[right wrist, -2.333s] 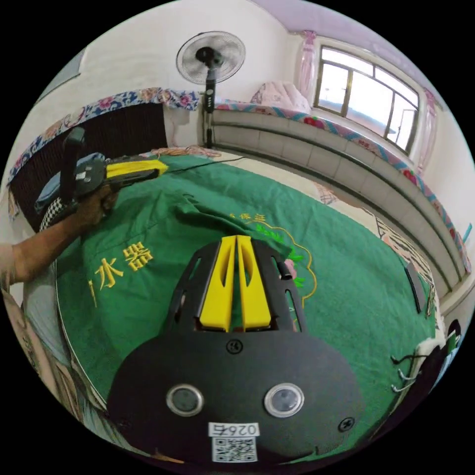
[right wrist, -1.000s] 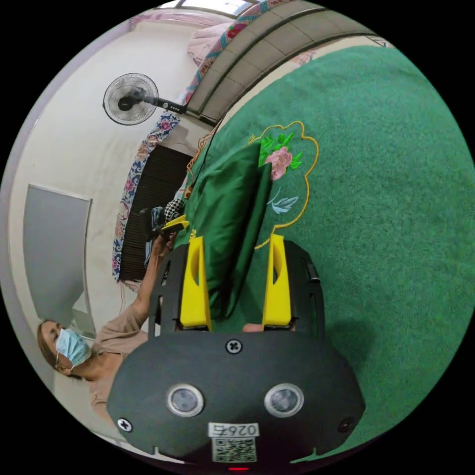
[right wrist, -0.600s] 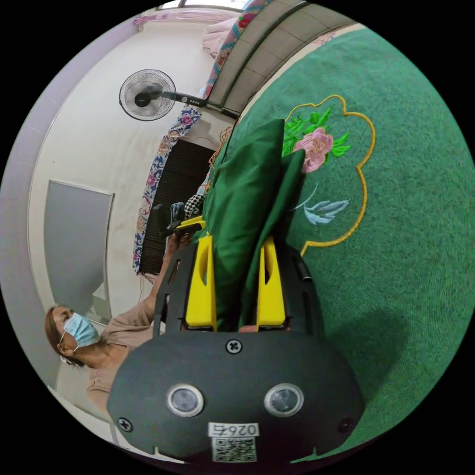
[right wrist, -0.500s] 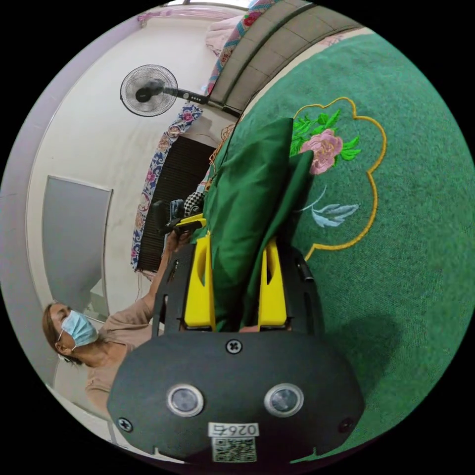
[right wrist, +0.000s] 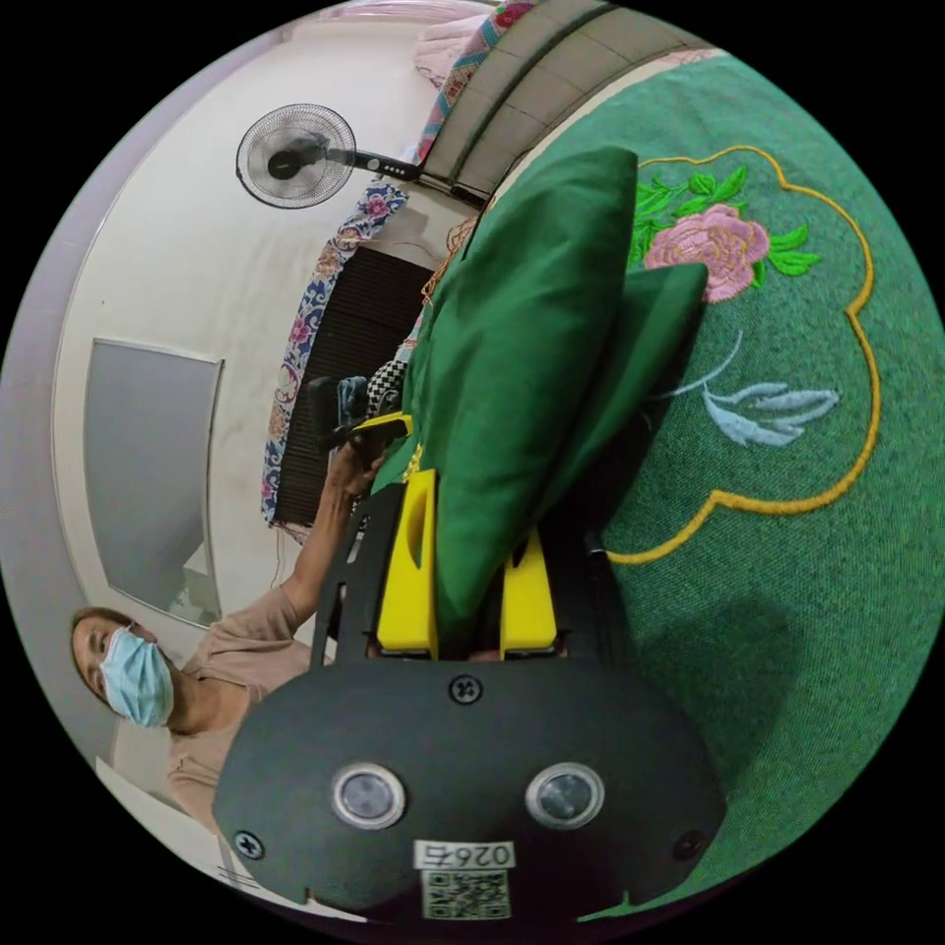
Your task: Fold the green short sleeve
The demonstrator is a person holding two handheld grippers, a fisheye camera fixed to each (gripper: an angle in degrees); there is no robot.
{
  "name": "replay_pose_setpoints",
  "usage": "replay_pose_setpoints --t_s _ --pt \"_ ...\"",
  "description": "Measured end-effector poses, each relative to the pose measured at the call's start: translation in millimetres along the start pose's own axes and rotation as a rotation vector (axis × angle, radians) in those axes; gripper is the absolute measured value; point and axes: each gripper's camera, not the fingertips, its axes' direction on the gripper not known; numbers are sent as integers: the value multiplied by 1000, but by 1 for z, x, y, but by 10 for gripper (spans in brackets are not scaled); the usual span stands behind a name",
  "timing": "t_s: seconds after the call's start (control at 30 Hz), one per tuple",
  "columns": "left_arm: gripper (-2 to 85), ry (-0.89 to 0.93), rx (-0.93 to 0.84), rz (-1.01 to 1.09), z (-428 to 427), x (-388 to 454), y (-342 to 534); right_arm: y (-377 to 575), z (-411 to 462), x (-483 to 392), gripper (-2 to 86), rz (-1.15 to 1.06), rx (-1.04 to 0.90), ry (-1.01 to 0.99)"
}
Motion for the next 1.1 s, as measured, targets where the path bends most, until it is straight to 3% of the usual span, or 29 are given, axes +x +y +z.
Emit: replay_pose_setpoints --t_s 0.33,0.53,0.6,0.7,0.87,0.93,1.1 --pt "52 26 -31 26 -32 10 41 1 45 -60 37 -5 -11 52" --pt "19 -9 14 86 -64 29 77 12 88 -177 5 -183 -9 416" --pt "15 5 43 100 -75 39 89 29 107 -247 0 -323 -5 656" --pt "11 117 178 108 -107 54 114 63 129 -342 -1 -515 71 941" --pt "8 255 515 127 -206 83 200 112 168 -482 -3 -749 240 1100" --pt "8 172 635 131 -254 101 247 120 189 -535 -4 -852 247 1104" --pt "9 -354 940 138 -362 174 425 110 270 -679 -3 -1153 151 898"
